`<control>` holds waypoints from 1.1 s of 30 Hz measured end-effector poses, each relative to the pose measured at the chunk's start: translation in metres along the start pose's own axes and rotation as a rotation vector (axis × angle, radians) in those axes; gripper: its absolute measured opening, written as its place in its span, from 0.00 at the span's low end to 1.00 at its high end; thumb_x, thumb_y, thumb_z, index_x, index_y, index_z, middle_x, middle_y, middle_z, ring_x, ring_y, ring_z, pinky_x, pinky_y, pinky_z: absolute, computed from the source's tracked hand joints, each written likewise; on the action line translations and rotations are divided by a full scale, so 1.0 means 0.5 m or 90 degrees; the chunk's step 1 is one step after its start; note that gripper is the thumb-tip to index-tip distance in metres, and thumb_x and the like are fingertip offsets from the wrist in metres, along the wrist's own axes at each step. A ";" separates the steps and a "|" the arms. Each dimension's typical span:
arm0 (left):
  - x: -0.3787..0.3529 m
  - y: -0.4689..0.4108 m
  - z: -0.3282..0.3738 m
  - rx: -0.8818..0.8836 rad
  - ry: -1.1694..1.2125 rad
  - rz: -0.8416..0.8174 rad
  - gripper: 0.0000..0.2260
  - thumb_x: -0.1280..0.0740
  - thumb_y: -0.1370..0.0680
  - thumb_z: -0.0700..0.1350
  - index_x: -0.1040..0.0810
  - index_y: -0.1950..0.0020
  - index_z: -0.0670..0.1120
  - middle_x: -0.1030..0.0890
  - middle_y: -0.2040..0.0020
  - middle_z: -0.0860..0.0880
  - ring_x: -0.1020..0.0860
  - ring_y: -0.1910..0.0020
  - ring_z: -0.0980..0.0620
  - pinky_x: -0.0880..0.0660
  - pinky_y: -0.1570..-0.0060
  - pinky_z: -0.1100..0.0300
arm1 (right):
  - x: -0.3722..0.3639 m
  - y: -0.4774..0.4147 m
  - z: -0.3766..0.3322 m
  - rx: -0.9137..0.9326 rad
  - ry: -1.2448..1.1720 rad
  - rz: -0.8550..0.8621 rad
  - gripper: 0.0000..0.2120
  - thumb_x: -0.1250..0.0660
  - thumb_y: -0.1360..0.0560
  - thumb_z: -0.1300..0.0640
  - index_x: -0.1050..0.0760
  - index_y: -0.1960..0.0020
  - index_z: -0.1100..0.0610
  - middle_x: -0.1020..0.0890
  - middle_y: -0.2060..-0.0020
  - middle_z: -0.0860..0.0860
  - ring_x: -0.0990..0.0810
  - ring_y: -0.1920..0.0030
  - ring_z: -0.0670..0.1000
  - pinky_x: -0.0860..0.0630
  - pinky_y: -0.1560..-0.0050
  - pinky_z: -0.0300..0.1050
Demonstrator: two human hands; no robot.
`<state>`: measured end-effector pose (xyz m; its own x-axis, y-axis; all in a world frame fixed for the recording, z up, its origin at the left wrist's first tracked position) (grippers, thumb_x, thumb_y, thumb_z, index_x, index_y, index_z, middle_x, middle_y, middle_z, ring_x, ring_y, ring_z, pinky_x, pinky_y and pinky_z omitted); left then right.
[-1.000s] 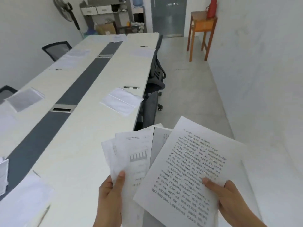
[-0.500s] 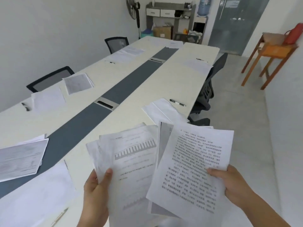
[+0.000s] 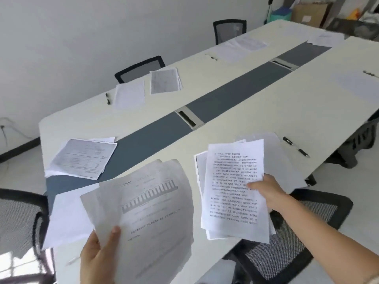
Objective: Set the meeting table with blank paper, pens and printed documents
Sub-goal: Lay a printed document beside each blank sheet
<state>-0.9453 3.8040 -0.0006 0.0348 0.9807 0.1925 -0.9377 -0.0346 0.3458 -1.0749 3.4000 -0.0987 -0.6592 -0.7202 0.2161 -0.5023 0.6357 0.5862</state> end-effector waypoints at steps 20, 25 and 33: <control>-0.122 0.059 -0.003 0.074 0.134 -0.084 0.07 0.34 0.25 0.37 0.20 0.48 0.40 0.15 0.56 0.36 0.16 0.62 0.40 0.18 0.64 0.49 | -0.107 -0.030 -0.056 0.079 0.090 -0.157 0.20 0.35 0.23 0.46 0.23 0.37 0.58 0.17 0.44 0.54 0.19 0.42 0.55 0.25 0.41 0.52; -0.130 0.036 0.023 0.024 0.134 -0.209 0.08 0.34 0.25 0.40 0.20 0.48 0.41 0.15 0.53 0.36 0.16 0.58 0.38 0.19 0.60 0.46 | -0.126 0.198 -0.053 -0.017 -0.136 -0.374 0.23 0.47 0.19 0.44 0.20 0.39 0.56 0.15 0.46 0.57 0.16 0.46 0.56 0.24 0.42 0.57; -0.187 0.082 0.025 -0.042 0.075 -0.388 0.28 0.28 0.26 0.43 0.33 0.31 0.61 0.16 0.44 0.47 0.16 0.48 0.44 0.21 0.50 0.43 | -0.033 0.355 0.027 0.103 -0.128 -0.112 0.18 0.24 0.33 0.59 0.19 0.45 0.60 0.13 0.50 0.55 0.15 0.48 0.56 0.19 0.46 0.49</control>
<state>-0.9827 3.7085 0.0073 0.5354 0.8353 -0.1251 -0.7806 0.5459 0.3043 -1.1608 3.5289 -0.0088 -0.6435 -0.7641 -0.0457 -0.6906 0.5537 0.4652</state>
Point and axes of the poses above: each hand's wrist, its own y-axis away from the middle knuckle, its own x-axis out of the back of the hand, z = x × y, the point moved 4 cm from there along -y, towards the middle knuckle
